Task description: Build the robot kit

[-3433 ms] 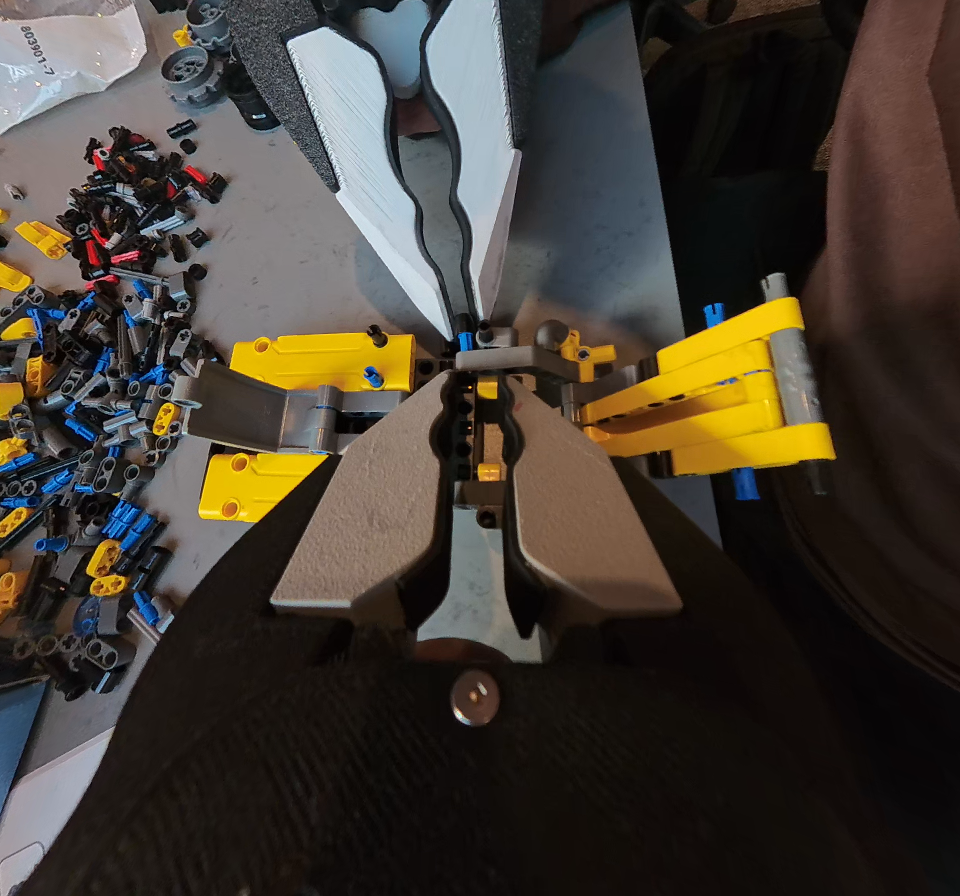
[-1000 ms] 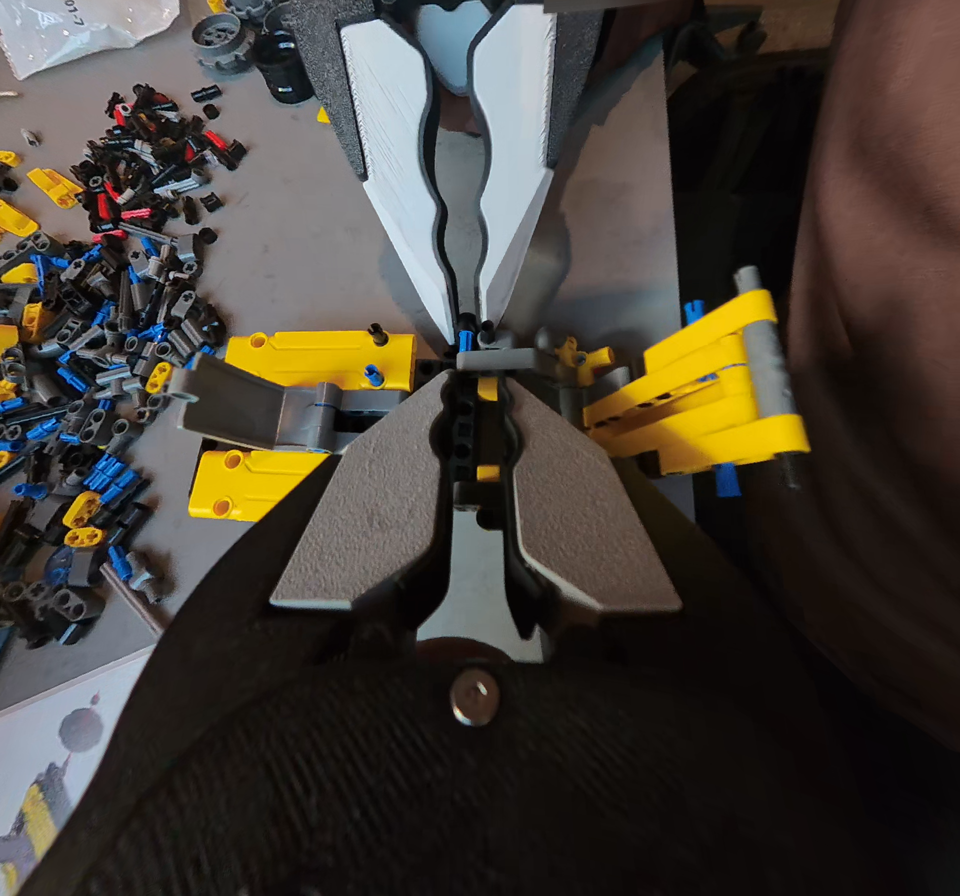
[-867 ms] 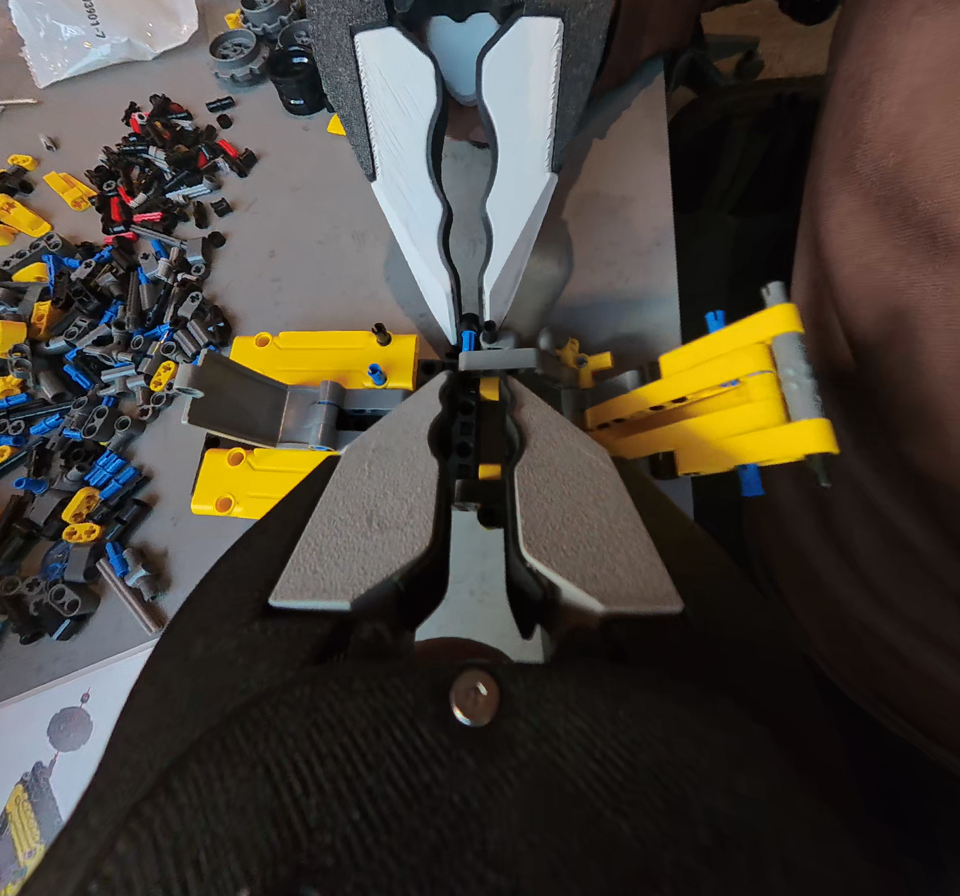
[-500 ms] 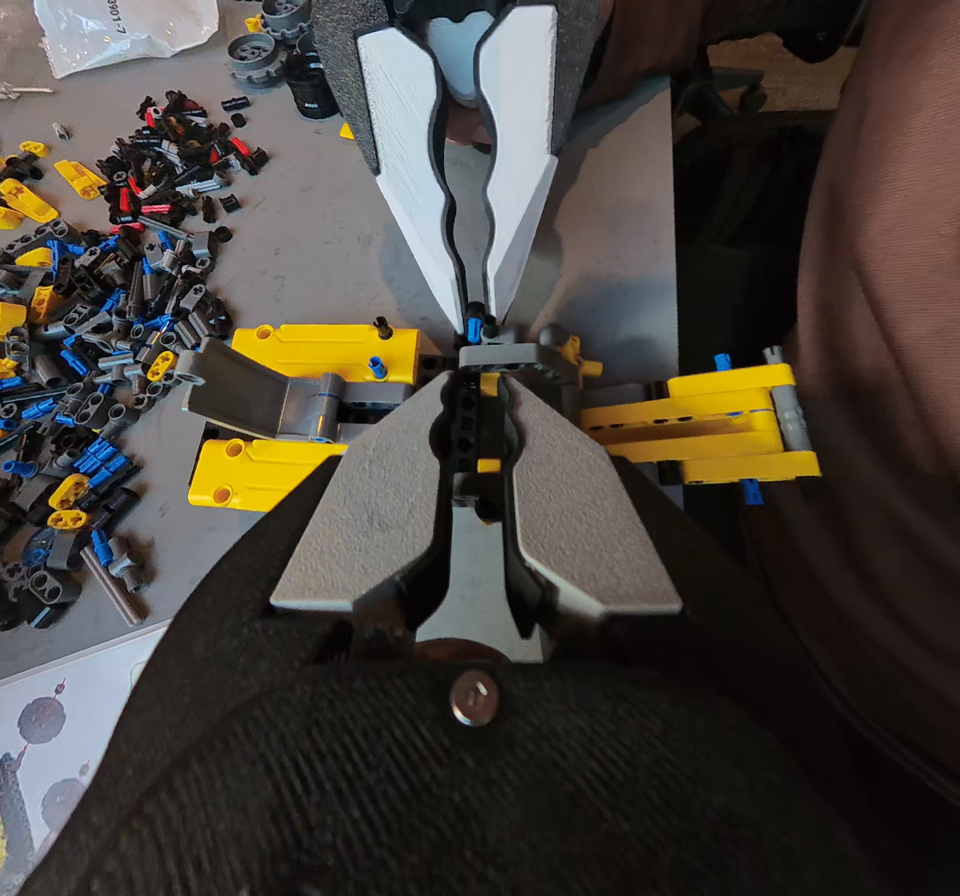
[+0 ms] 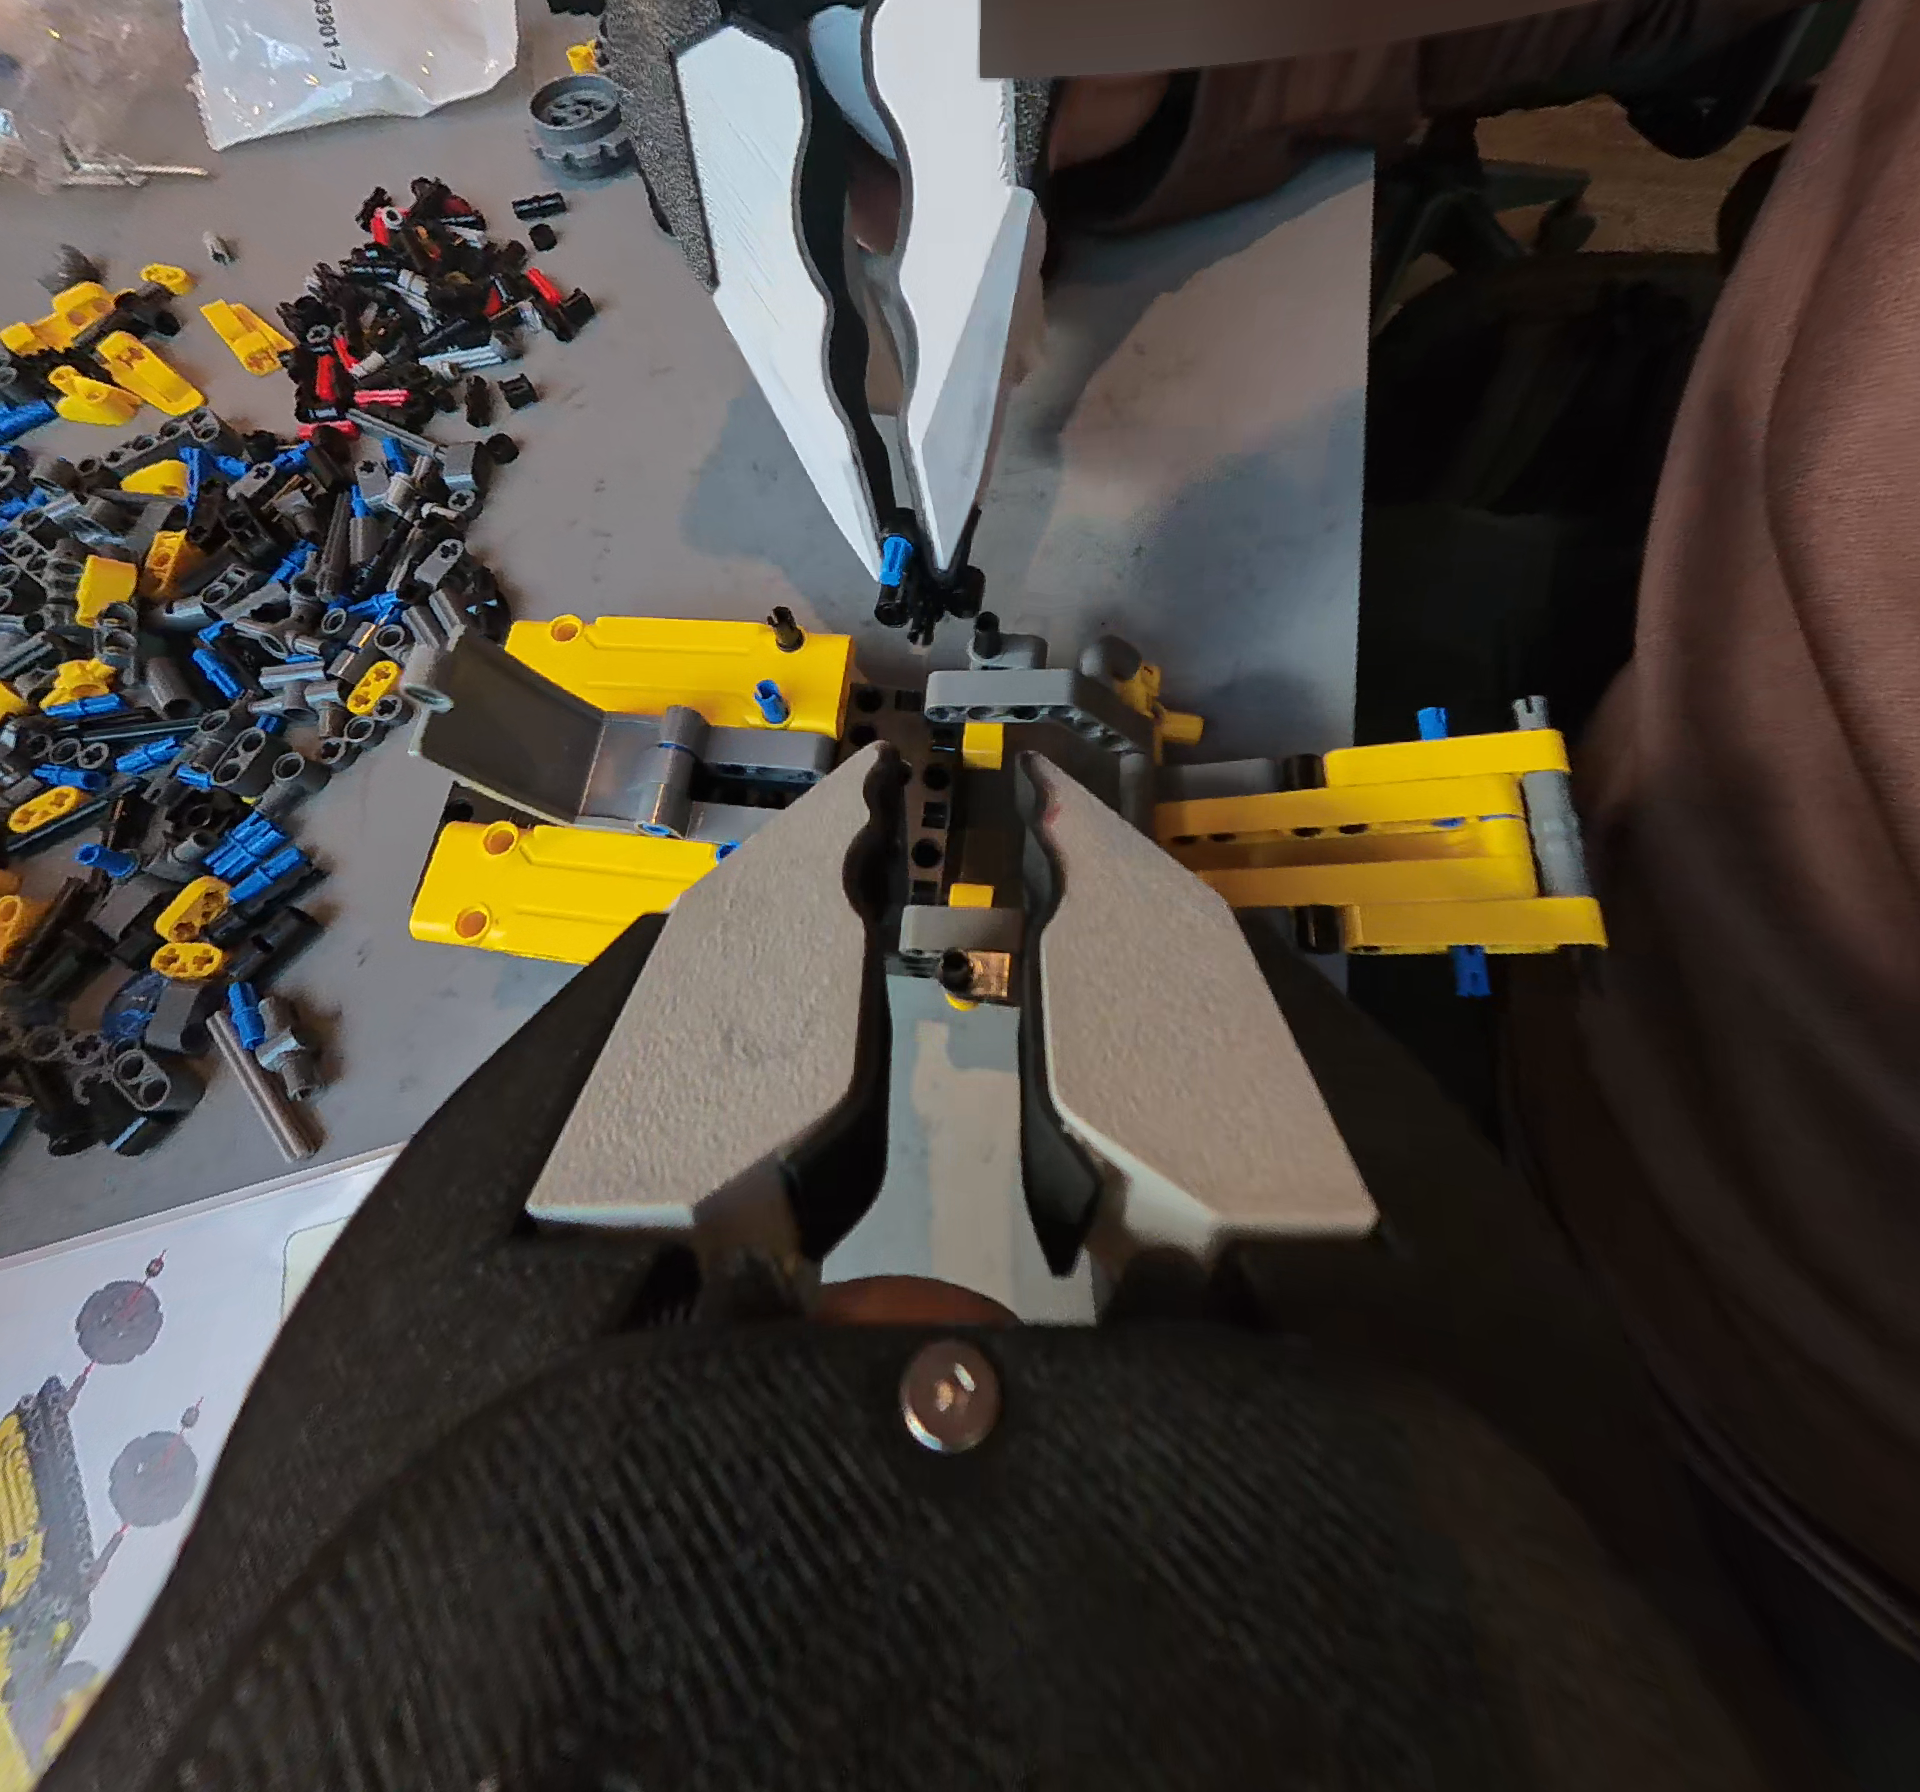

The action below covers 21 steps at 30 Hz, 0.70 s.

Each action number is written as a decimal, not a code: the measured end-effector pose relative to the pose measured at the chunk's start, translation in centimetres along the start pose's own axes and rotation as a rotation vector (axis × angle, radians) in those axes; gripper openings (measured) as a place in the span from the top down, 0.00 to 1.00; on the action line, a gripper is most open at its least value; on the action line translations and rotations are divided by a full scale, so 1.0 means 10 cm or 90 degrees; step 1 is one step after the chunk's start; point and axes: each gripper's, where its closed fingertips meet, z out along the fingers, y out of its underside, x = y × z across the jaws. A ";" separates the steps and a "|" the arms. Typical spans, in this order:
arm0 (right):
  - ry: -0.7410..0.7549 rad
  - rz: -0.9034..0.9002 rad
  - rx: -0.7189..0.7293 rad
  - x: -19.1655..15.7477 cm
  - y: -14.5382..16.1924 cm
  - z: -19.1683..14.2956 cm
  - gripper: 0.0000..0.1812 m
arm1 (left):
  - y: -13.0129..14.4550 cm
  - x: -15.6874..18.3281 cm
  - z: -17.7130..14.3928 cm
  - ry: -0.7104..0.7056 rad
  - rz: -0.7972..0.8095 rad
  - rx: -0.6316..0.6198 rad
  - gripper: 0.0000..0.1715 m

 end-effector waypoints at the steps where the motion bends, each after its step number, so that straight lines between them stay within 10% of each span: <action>1: 0.002 -0.002 -0.002 0.00 0.01 0.00 0.98 | 0.00 0.00 0.00 0.003 -0.005 0.001 0.89; 21: 0.026 -0.084 -0.067 -0.04 0.11 0.15 0.98 | 0.00 0.02 0.11 0.026 0.040 -0.021 0.94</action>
